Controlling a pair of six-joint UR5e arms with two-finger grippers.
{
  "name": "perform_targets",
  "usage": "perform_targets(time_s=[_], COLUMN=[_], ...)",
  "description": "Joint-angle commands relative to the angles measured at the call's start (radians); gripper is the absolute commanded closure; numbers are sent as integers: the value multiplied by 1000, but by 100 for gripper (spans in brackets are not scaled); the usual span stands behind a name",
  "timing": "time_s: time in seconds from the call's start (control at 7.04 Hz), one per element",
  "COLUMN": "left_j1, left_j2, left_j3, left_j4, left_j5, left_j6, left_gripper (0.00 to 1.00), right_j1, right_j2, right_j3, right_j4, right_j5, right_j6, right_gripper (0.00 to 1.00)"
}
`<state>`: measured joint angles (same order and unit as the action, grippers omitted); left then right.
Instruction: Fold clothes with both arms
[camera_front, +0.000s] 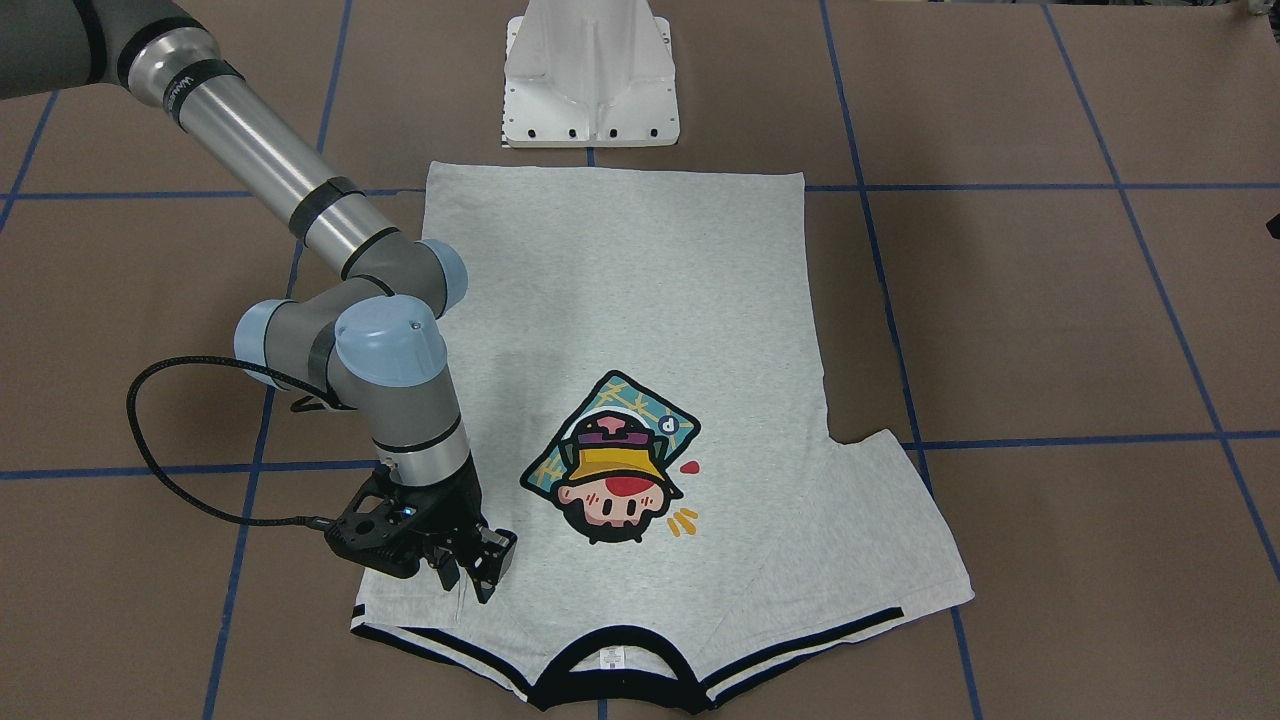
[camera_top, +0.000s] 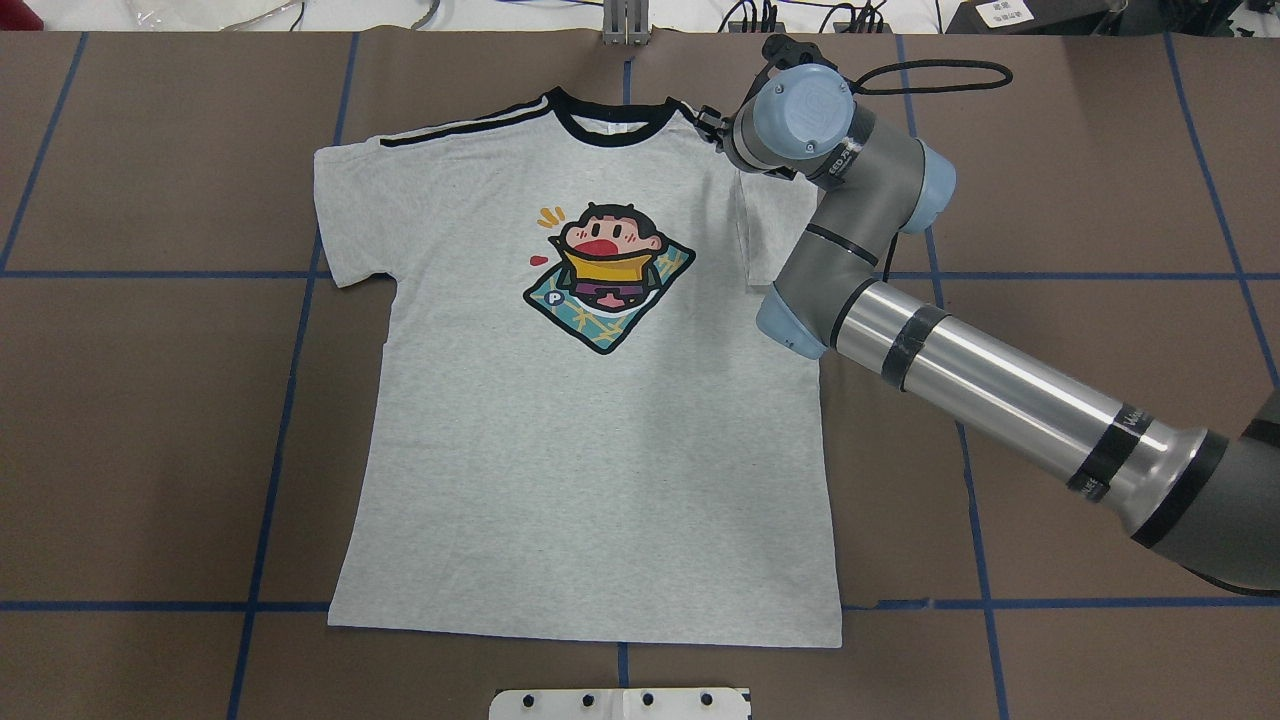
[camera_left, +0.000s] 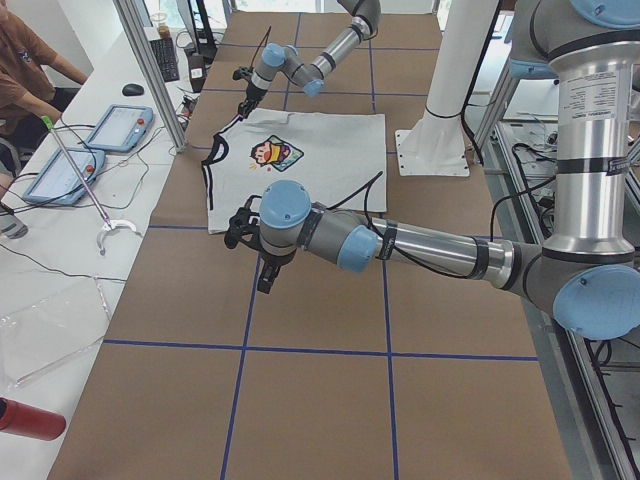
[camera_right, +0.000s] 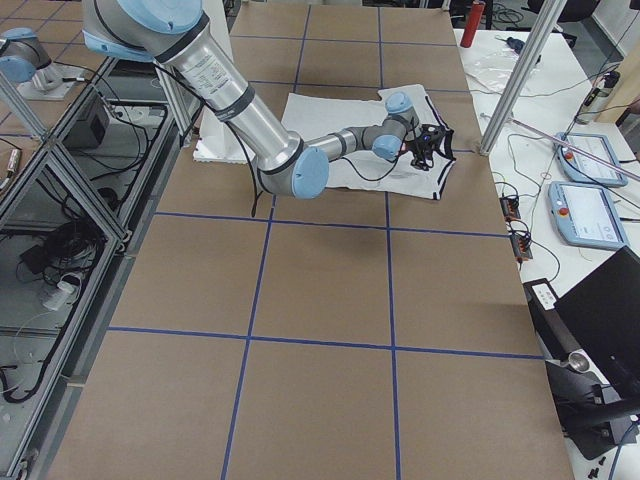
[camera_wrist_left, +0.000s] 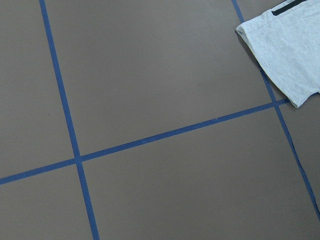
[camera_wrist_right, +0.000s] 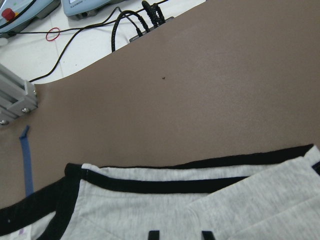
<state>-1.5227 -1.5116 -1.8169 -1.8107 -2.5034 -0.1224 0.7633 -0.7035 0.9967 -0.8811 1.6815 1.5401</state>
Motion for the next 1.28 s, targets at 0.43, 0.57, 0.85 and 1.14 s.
perform_targets(time_s=[0.43, 0.57, 0.85, 1.14], left_j1=[214, 289, 323, 381], left_j2=[-299, -382, -552, -639], left_j3=[150, 244, 594, 797], left_j4=[-47, -88, -326, -563], left_j5=[55, 66, 136, 279], left_j6=[-369, -464, -619, -730], left_gripper=[0, 0, 0, 1], right_j1=[351, 438, 542, 587], right_j2=[-365, -452, -560, -605], right_j3=[590, 667, 677, 674], right_j4=[-400, -459, -481, -487], right_j5=[595, 709, 790, 804], right_j6=[-327, -469, -657, -742], right_gripper=[0, 0, 0, 0])
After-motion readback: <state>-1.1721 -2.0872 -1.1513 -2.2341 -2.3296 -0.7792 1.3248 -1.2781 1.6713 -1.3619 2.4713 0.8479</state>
